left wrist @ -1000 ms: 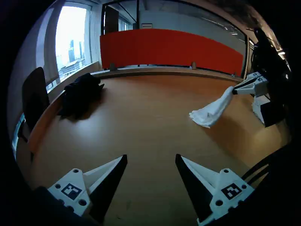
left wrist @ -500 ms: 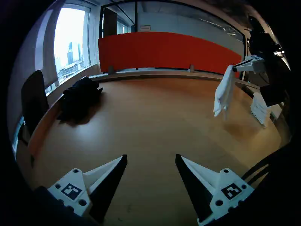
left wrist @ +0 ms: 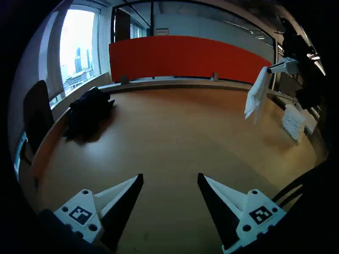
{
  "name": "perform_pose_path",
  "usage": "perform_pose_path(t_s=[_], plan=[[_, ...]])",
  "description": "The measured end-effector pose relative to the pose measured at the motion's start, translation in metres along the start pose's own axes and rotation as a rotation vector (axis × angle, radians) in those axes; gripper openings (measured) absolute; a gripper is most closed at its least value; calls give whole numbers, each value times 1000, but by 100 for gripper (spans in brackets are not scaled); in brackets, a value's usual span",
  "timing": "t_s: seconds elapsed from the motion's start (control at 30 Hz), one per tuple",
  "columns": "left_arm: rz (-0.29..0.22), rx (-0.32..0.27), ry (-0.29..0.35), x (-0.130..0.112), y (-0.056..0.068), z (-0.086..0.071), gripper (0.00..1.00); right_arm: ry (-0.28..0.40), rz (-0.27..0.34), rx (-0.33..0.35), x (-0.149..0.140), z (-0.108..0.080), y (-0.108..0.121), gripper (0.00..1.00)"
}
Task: Fold towel
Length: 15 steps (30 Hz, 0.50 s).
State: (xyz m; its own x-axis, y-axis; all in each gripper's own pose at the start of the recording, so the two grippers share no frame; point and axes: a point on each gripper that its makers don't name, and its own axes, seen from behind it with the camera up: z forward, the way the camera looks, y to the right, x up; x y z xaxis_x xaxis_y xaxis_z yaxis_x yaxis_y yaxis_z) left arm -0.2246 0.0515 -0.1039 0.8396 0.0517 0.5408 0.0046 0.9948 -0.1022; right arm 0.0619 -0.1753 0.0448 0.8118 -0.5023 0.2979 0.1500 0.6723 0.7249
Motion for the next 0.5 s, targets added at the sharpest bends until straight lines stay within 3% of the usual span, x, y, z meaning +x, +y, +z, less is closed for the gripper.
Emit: perform_pose_path(t_s=[0.5], plan=[[13,-8,-5,7,4,4,95,-32,32,-70,-19,-39,62,5]])
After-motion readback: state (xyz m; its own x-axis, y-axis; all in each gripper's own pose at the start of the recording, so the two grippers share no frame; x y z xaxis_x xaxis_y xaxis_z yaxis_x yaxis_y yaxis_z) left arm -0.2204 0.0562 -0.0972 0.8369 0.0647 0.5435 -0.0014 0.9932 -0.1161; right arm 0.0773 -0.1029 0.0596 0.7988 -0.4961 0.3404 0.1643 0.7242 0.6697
